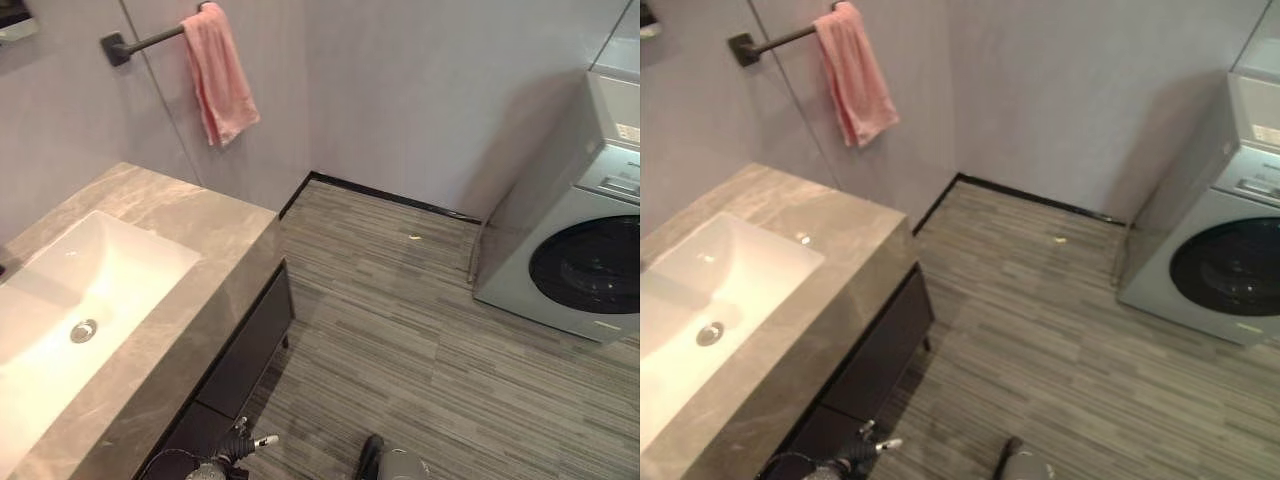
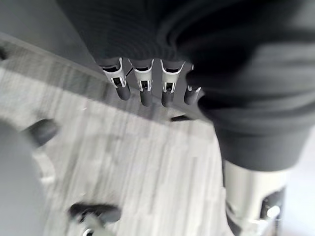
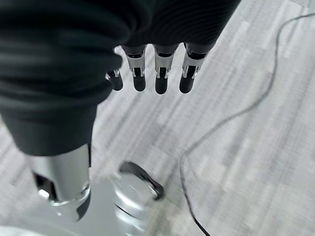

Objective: Put brush and paste in cup on sink, flatten towel.

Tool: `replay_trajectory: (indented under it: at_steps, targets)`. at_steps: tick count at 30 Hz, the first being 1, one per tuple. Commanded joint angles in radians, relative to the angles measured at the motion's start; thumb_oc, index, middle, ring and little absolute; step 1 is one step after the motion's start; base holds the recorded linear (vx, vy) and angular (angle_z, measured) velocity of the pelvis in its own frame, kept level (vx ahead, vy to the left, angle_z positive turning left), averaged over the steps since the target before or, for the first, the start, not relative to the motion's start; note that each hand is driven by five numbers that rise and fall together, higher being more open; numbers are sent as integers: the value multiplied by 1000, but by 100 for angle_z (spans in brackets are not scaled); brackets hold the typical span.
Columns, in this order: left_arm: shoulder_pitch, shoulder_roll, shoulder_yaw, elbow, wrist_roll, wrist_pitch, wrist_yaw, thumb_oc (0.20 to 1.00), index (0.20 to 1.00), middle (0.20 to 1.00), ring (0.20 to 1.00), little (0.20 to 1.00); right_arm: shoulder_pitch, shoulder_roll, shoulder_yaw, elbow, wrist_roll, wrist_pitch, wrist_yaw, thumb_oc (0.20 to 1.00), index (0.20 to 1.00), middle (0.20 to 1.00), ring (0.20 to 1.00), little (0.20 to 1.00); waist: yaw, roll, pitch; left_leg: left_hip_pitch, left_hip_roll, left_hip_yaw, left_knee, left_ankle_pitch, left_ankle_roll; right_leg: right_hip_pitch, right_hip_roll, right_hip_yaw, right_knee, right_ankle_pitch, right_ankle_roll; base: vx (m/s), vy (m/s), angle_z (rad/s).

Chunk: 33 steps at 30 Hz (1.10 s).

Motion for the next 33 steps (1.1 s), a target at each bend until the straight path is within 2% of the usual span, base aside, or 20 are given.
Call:
replay_trajectory:
  at_steps: [1,8,9,10,11,13,15,16,17,19,22,24,26,29,30,31,33]
  targets:
    - [-56,8,52,-2,37,-28,21,1000,1000,1000,1000,1000,-15,0,26,46,-2,-9,-9,1000,1000,1000,1000,1000,-15,-1,15,-29,-75,-2,-48,33,16,183,-106,66,-164,131,210,26,-141,-63]
    - [-105,-8,51,81,61,-25,40,1000,1000,1000,1000,1000,-12,-20,17,70,33,-19,-9,1000,1000,1000,1000,1000,-15,10,-6,-35,-26,-47,-38,67,-31,263,-11,70,-284,85,165,49,-191,-6]
    - [-119,-6,55,95,76,-28,47,1000,1000,1000,1000,1000,0,-32,4,60,50,-27,-7,1000,1000,1000,1000,1000,-14,4,5,-60,-5,-61,53,53,-48,288,13,74,-311,76,147,65,-194,25]
    - [-119,-6,55,95,76,-28,47,1000,1000,1000,1000,1000,0,-32,4,60,50,-27,-7,1000,1000,1000,1000,1000,-14,4,5,-60,-5,-62,54,53,-48,288,13,74,-311,76,147,-23,-242,15]
    - [-130,-2,61,93,68,-27,51,1000,1000,1000,1000,1000,-3,-46,9,51,49,-31,-7,1000,1000,1000,1000,1000,-4,-10,29,-117,2,-95,162,56,-57,289,19,76,-321,81,121,-50,-130,-1]
    - [-133,1,71,92,55,-32,63,1000,1000,1000,1000,1000,-19,-65,28,58,25,-28,-3,1000,1000,1000,1000,1000,25,-14,49,-152,-24,-246,216,65,-71,298,31,111,-337,75,109,-5,-82,-12]
    - [-138,2,75,96,36,-36,69,1000,1000,1000,1000,1000,-30,-81,29,68,11,-27,-9,1000,1000,1000,1000,1000,45,-20,57,-187,-40,-353,179,62,-78,305,26,129,-350,75,116,22,6,-78]
    - [-138,3,75,96,35,-36,69,1000,1000,1000,1000,1000,-31,-81,29,68,11,-27,-9,1000,1000,1000,1000,1000,43,-21,54,-190,-42,-354,176,66,-77,302,24,127,-350,76,117,70,54,-63]
    - [-142,4,79,104,25,-40,71,1000,1000,1000,1000,1000,-31,-93,14,65,17,-29,-13,1000,1000,1000,1000,1000,50,-16,51,-215,-26,-402,115,94,-82,305,19,129,-355,79,131,89,71,-21]
    - [-145,5,75,112,27,-45,71,1000,1000,1000,1000,1000,-49,-101,13,54,19,-35,-8,1000,1000,1000,1000,1000,56,-3,49,-218,-32,-431,56,122,-83,307,17,146,-349,73,140,147,145,-6]
    - [-140,5,69,123,48,-45,69,1000,1000,1000,1000,1000,-49,-96,14,56,16,-35,-3,1000,1000,1000,1000,1000,56,2,40,-191,-33,-406,28,122,-76,316,8,150,-350,75,143,104,123,-41]
    - [-143,5,57,128,75,-49,66,1000,1000,1000,1000,1000,-59,-89,15,55,15,-34,-3,1000,1000,1000,1000,1000,55,4,32,-161,-49,-389,8,110,-65,320,-9,158,-345,82,153,113,182,-23]
    - [-147,14,53,129,87,-49,75,1000,1000,1000,1000,1000,-87,-60,28,21,28,-39,-5,1000,1000,1000,1000,1000,69,-5,25,-117,-73,-339,12,76,-35,315,-45,191,-324,97,177,154,248,-41]
    - [-148,16,57,132,88,-50,76,1000,1000,1000,1000,1000,-88,-40,31,-3,42,-42,-5,1000,1000,1000,1000,1000,72,-9,22,-106,-78,-327,15,64,-28,317,-55,191,-319,100,185,59,71,-64]
    - [-144,13,71,136,65,-54,81,1000,1000,1000,1000,1000,-90,-25,13,-27,94,-46,-1,1000,1000,1000,1000,1000,73,-10,18,-96,-82,-314,18,53,-22,319,-64,190,-316,104,192,64,56,-12]
    - [-140,10,98,125,2,-61,89,1000,1000,1000,1000,1000,-86,8,-33,-79,259,-70,19,1000,1000,1000,1000,1000,67,-12,10,-81,-83,-293,16,48,-20,320,-68,199,-317,117,199,75,66,-12]
    - [-134,13,105,108,-17,-64,91,1000,1000,1000,1000,1000,-74,18,-49,-146,343,-88,40,1000,1000,1000,1000,1000,61,-14,5,-66,-80,-273,10,48,-22,314,-68,211,-319,128,204,47,34,-32]
